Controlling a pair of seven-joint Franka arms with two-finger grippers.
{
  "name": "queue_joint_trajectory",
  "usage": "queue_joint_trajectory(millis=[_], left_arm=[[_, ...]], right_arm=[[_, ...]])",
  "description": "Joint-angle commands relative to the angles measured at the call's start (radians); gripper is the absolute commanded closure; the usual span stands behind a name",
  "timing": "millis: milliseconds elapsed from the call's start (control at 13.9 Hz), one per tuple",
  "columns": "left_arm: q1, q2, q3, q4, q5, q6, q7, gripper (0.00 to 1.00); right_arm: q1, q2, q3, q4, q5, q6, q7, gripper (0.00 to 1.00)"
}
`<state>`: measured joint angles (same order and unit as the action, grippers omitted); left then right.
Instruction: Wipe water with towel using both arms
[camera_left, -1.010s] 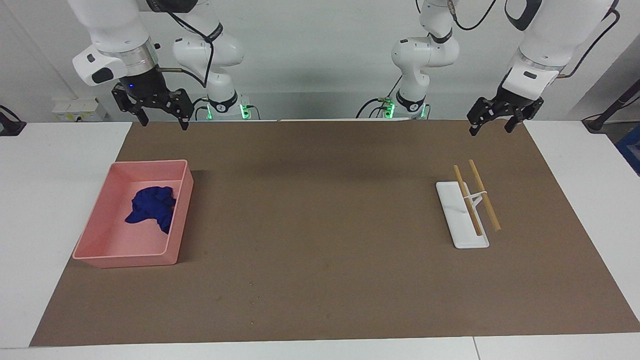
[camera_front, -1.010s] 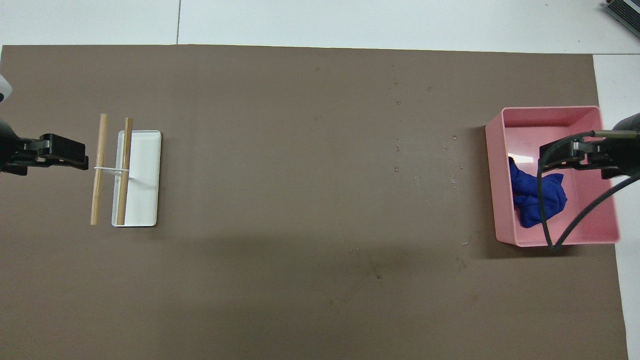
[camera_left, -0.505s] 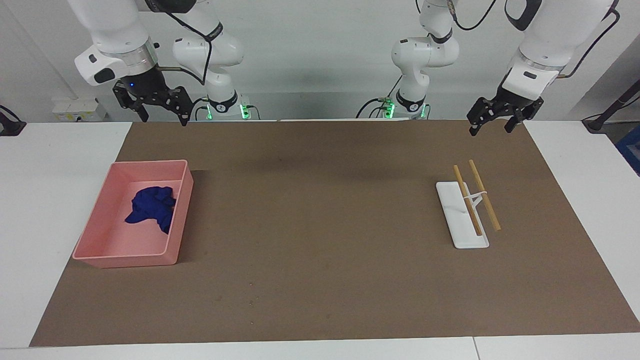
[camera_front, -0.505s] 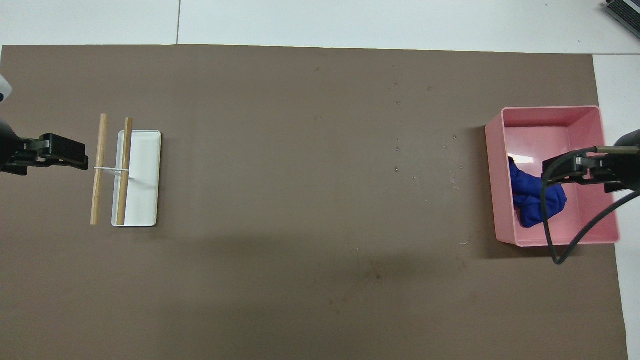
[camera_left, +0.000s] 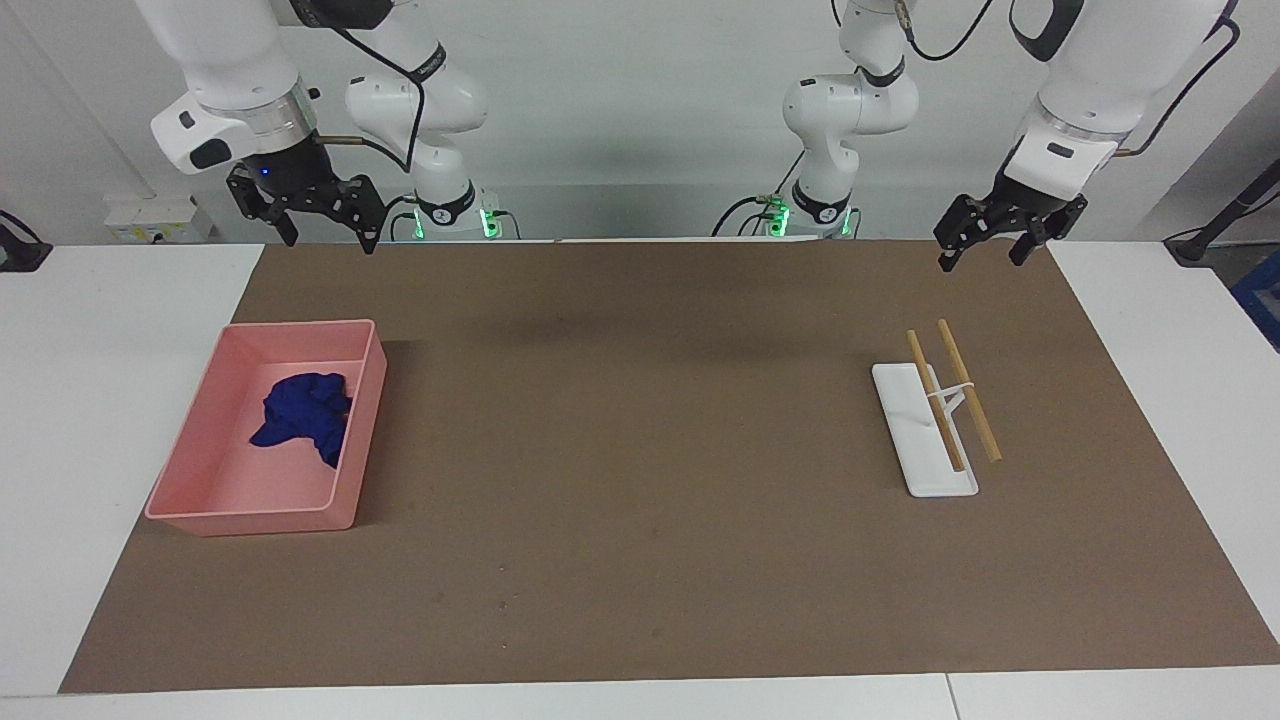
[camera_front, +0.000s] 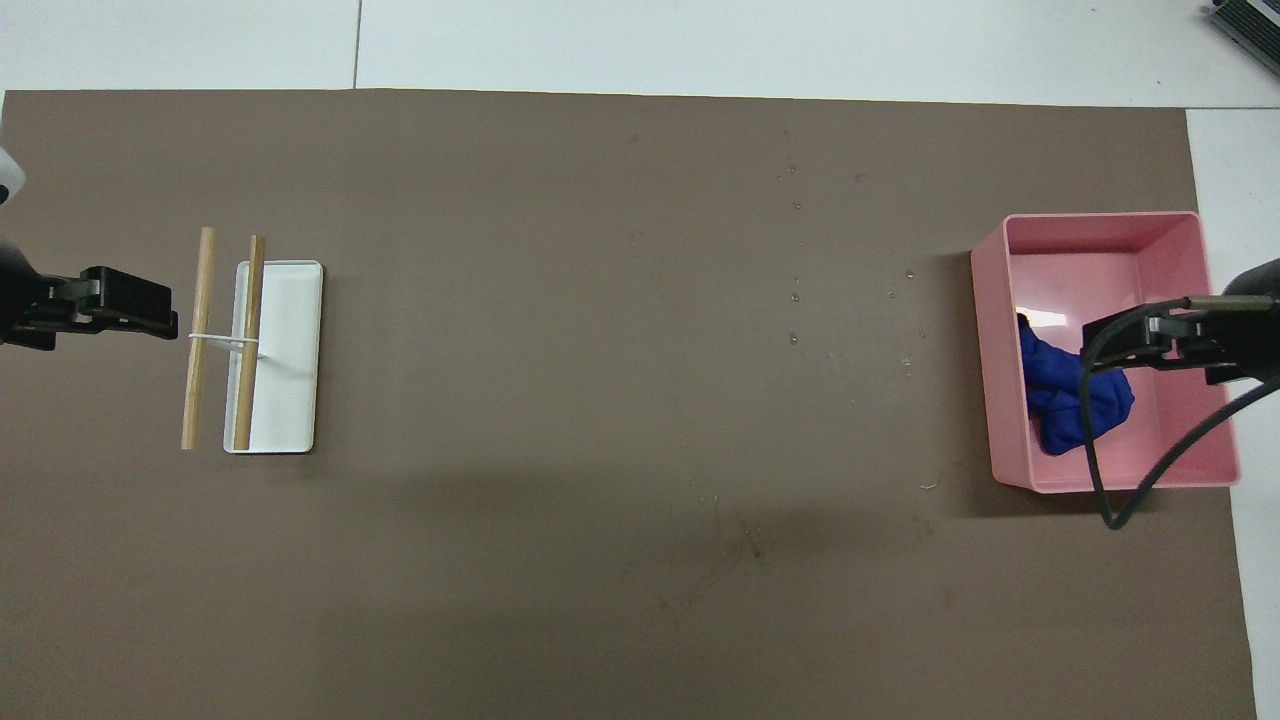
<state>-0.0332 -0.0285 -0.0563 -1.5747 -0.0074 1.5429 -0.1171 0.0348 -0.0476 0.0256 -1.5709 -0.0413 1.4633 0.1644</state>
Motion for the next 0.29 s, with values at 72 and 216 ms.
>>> queue_joint_trajectory(millis=[72,216], left_arm=[[-0.008,-0.014,0.009,-0.010,-0.013,0.008,-0.010,0.00],[-0.010,-0.016,0.009,-0.010,-0.013,0.008,-0.010,0.00]], right_arm=[[0.008,-0.028,-0.003,-0.037,0.000,0.052,-0.019,0.00],[0.008,-0.029,-0.001,-0.037,0.000,0.051,-0.020,0.00]])
